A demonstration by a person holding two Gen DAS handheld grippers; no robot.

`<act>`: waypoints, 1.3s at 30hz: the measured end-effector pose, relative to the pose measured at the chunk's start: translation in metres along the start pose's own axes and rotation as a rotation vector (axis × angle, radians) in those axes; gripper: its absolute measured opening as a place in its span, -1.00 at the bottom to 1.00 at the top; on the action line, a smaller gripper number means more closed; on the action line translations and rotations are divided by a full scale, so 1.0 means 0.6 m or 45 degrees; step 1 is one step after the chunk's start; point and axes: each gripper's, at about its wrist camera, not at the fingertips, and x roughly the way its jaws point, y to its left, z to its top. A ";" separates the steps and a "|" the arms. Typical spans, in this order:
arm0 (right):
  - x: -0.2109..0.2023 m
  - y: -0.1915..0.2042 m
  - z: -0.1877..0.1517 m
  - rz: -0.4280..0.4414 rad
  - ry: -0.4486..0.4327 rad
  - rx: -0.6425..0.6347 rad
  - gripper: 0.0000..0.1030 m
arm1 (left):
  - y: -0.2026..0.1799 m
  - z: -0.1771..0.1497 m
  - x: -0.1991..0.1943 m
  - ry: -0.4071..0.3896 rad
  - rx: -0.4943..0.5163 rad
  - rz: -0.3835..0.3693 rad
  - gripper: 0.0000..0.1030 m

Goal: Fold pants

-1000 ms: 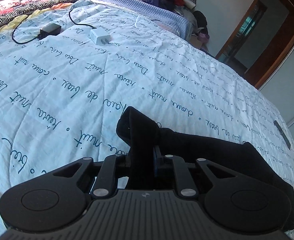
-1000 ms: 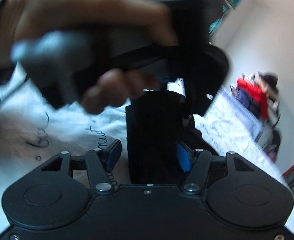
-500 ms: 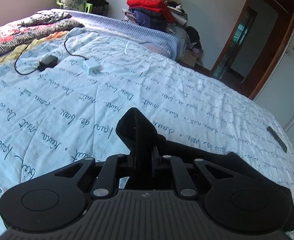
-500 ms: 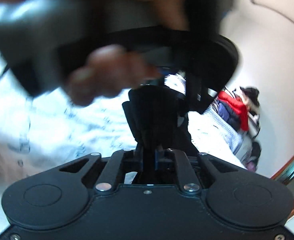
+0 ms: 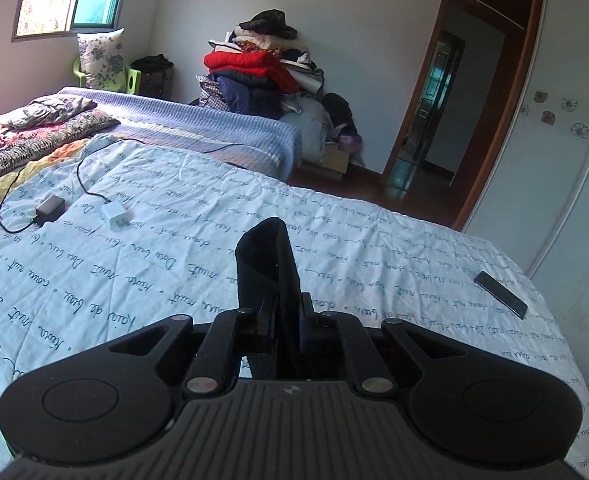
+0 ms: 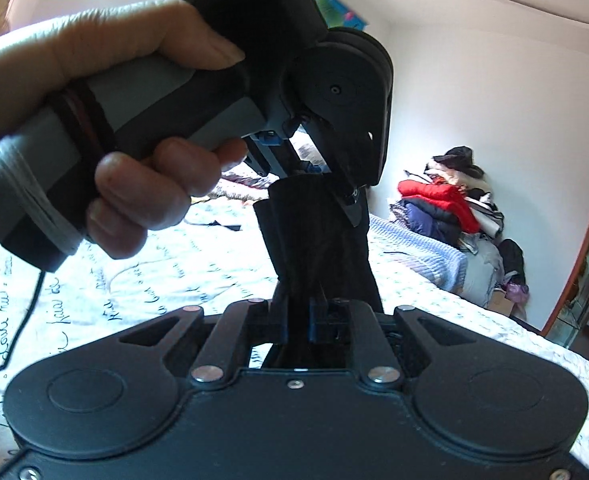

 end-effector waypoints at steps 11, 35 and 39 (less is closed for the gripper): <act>-0.089 -0.082 -0.059 -0.174 -0.032 0.180 -0.84 | -0.211 -0.033 0.020 0.033 0.208 -0.174 -0.82; -0.168 -0.224 -0.244 -0.402 0.162 0.818 -0.84 | -0.527 -0.239 0.237 0.511 0.460 -0.523 -0.82; -0.166 -0.240 -0.253 -0.402 0.154 0.936 -0.84 | -0.545 -0.257 0.250 0.529 0.482 -0.561 -0.82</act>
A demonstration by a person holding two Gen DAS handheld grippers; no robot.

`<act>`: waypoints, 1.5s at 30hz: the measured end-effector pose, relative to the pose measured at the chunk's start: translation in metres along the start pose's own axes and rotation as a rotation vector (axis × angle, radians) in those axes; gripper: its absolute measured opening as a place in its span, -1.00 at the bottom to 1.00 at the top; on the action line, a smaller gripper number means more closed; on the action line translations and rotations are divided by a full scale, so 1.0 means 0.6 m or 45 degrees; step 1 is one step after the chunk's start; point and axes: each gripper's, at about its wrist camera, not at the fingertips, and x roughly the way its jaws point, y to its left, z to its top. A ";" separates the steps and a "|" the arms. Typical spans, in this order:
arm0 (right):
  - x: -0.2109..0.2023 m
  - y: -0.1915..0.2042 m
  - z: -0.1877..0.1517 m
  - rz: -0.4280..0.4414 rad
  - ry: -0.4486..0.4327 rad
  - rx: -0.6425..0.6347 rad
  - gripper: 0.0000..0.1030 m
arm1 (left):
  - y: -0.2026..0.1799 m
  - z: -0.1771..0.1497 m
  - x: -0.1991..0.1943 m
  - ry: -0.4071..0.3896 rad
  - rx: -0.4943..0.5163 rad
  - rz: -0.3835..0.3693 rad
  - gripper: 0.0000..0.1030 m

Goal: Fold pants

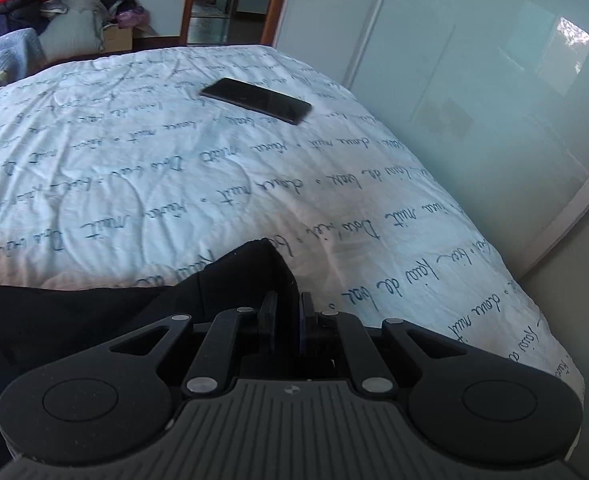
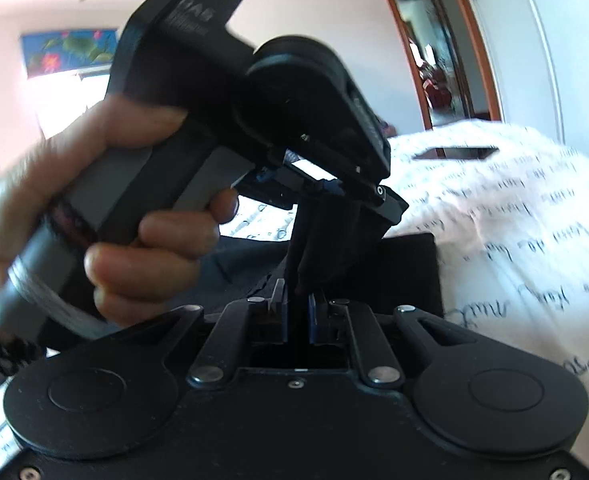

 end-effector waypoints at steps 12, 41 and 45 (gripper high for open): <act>-0.017 -0.056 0.003 0.063 0.104 0.410 -0.40 | 0.051 0.001 -0.046 -0.028 -0.127 -0.138 0.45; -0.067 -0.117 0.051 -0.171 0.271 0.038 -0.30 | 0.064 -0.142 -0.085 -0.179 0.263 0.450 0.73; -0.050 -0.133 0.110 -0.152 0.153 0.001 -0.08 | 0.057 -0.142 -0.082 -0.189 0.274 0.452 0.73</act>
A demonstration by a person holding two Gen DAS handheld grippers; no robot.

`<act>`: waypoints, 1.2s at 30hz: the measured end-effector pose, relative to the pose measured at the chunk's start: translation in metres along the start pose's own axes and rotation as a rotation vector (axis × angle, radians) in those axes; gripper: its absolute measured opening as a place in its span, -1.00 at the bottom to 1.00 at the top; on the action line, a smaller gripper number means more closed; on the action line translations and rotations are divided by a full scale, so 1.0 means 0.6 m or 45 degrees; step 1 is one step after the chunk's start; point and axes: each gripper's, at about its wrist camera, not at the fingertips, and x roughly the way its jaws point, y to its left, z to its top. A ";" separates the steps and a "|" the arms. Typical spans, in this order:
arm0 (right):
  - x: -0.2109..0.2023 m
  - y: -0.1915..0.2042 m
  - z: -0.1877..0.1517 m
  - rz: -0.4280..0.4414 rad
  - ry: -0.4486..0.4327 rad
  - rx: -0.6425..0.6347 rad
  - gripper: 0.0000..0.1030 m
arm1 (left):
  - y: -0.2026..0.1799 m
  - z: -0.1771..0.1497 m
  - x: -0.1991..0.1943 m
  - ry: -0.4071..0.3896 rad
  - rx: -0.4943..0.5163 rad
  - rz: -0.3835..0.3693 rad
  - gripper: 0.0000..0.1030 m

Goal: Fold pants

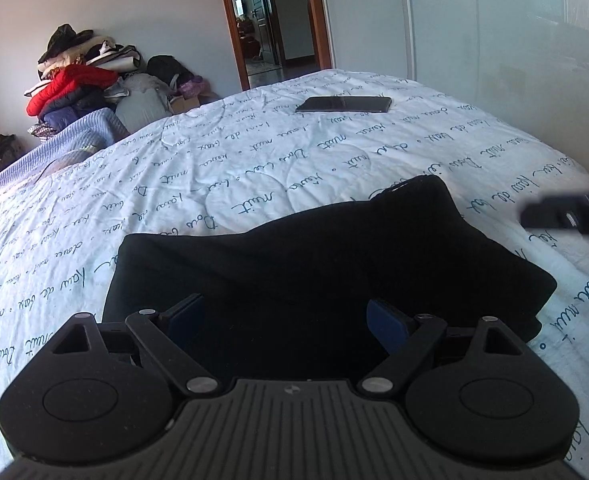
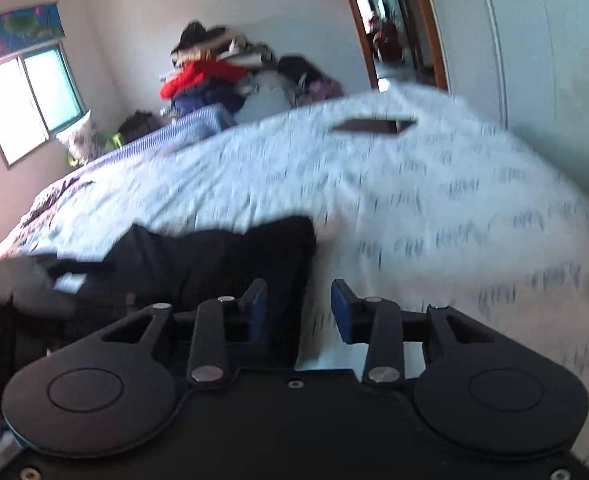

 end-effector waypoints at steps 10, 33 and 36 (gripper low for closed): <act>0.148 -0.036 0.051 0.127 0.097 0.138 -0.78 | -0.025 -0.012 0.008 -0.035 0.069 0.057 0.80; 0.163 0.110 0.050 0.146 0.269 -0.299 -0.68 | 0.080 -0.072 -0.047 0.023 -0.181 0.056 0.88; 0.189 0.114 0.035 0.052 0.318 -0.319 -0.74 | 0.110 -0.090 -0.056 0.060 -0.244 0.022 0.82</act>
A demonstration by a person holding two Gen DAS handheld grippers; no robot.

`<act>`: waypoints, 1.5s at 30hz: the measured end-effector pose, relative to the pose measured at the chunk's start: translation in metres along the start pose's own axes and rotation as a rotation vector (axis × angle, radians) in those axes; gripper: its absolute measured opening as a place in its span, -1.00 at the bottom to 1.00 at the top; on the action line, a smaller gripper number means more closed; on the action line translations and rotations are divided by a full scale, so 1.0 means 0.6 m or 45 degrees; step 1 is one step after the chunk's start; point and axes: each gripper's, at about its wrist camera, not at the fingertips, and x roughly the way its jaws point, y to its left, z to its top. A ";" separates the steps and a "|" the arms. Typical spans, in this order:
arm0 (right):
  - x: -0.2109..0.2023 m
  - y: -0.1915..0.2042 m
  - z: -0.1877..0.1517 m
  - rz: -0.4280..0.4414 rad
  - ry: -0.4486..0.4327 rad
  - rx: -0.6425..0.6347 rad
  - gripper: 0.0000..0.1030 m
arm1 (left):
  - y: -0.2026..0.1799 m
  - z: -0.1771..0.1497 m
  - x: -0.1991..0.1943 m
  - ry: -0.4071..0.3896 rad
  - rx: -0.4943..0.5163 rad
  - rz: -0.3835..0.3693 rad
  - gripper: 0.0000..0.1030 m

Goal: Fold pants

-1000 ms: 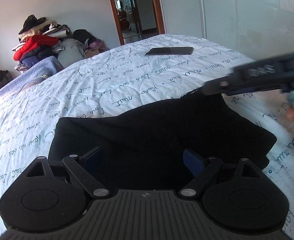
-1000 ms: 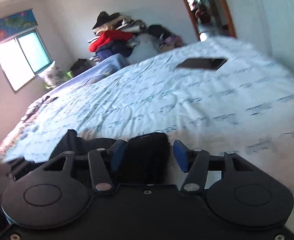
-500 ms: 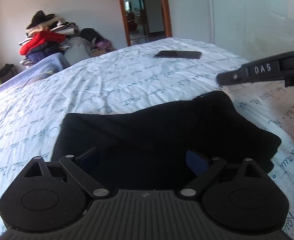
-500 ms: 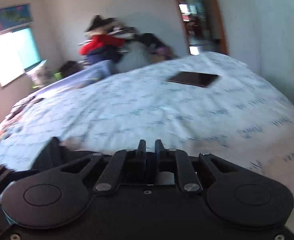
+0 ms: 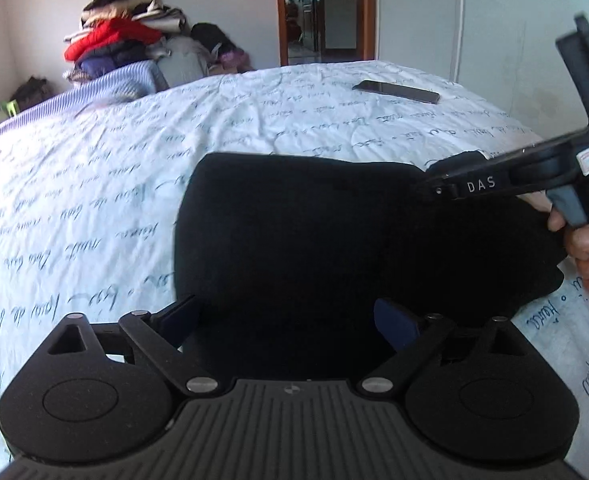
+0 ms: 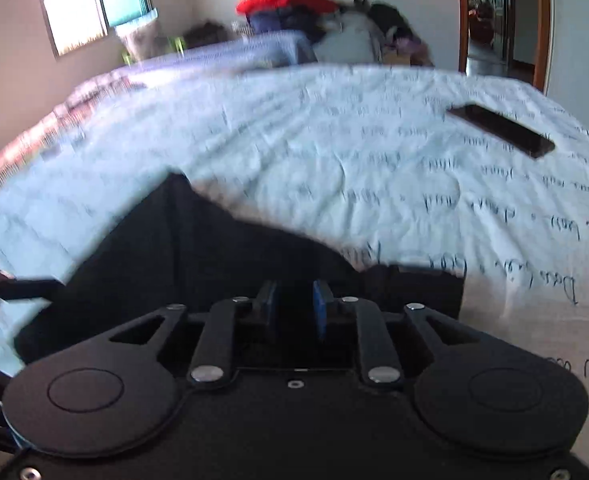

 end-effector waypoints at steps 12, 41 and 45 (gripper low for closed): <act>-0.113 0.326 -0.113 0.137 -0.262 -0.942 -0.45 | 0.255 -0.007 -0.094 -0.032 -0.474 0.343 0.83; -0.024 0.373 -0.136 0.312 -0.179 -0.200 0.13 | 0.270 -0.016 -0.111 -0.060 -0.477 0.213 0.84; -0.015 0.361 -0.132 0.283 -0.163 -0.151 -0.76 | 0.261 0.004 -0.109 -0.075 -0.449 0.164 0.84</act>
